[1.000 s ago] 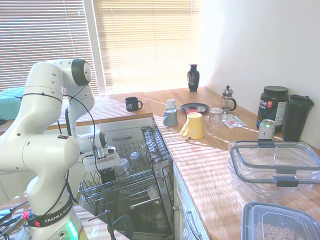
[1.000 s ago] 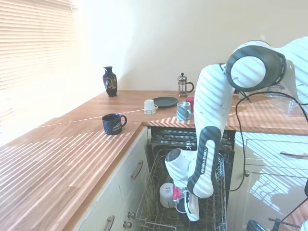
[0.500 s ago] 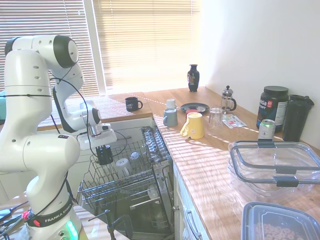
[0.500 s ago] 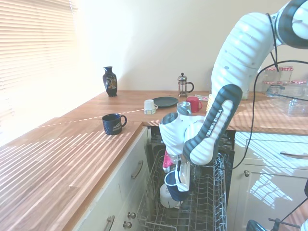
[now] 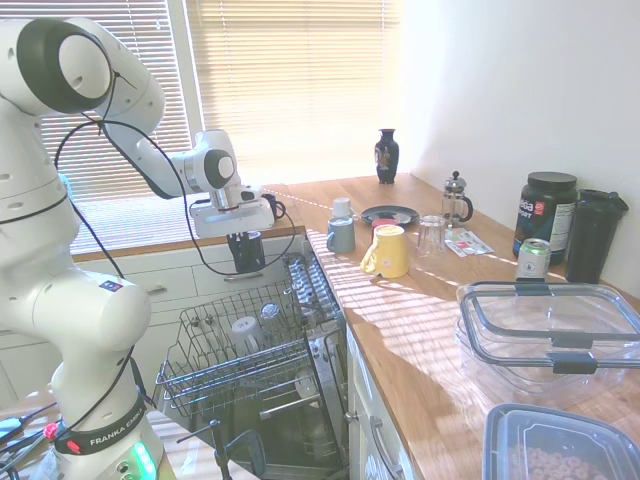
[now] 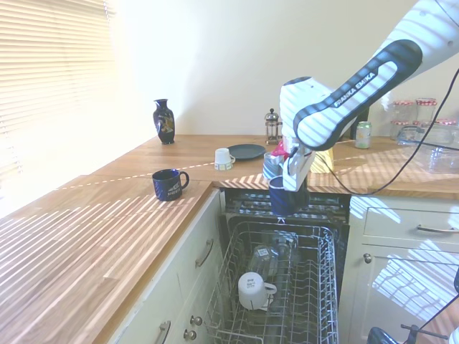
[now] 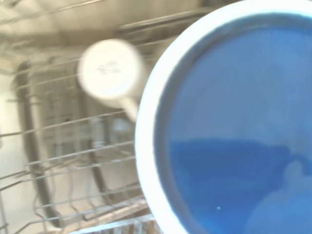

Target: Take a mug cup out of the rack

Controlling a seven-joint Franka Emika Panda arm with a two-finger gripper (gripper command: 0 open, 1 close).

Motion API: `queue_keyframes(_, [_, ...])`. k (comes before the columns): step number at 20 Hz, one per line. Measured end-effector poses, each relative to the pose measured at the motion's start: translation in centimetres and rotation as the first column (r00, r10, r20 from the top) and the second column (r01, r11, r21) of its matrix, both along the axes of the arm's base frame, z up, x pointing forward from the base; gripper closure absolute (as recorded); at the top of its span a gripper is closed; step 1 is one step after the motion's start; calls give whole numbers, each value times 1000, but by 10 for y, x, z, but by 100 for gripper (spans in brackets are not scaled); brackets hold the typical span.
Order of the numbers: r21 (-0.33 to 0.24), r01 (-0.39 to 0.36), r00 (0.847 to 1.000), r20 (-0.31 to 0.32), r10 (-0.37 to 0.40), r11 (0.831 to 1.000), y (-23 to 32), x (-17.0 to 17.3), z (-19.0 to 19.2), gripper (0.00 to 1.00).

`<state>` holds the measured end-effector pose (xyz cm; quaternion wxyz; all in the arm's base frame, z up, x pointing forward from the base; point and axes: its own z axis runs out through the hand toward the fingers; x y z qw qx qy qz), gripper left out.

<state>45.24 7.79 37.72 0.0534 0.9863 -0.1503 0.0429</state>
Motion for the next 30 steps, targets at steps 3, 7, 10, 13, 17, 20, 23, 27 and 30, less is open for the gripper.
queue_keyframes(3, [29, 83, 997, -3, -83, 996, -51, 11, 12, 100])
queue_keyframes(7, [65, 196, 980, -21, -195, 978, -97, 34, 15, 100])
queue_keyframes(10, [79, 252, 967, -47, -249, 964, -124, 60, 18, 100])
queue_keyframes(13, [77, 290, 956, -64, -285, 954, -145, 86, 27, 100])
queue_keyframes(17, [68, 311, 948, -85, -305, 948, -159, 115, 38, 100])
queue_keyframes(20, [57, 324, 942, -108, -316, 944, -167, 131, 25, 100])
queue_keyframes(23, [45, 338, 935, -128, -330, 940, -177, 142, 7, 100])
queue_keyframes(27, [34, 350, 929, -138, -343, 936, -186, 156, -2, 100])
queue_keyframes(30, [13, 353, 926, -148, -348, 935, -193, 166, -1, 100])
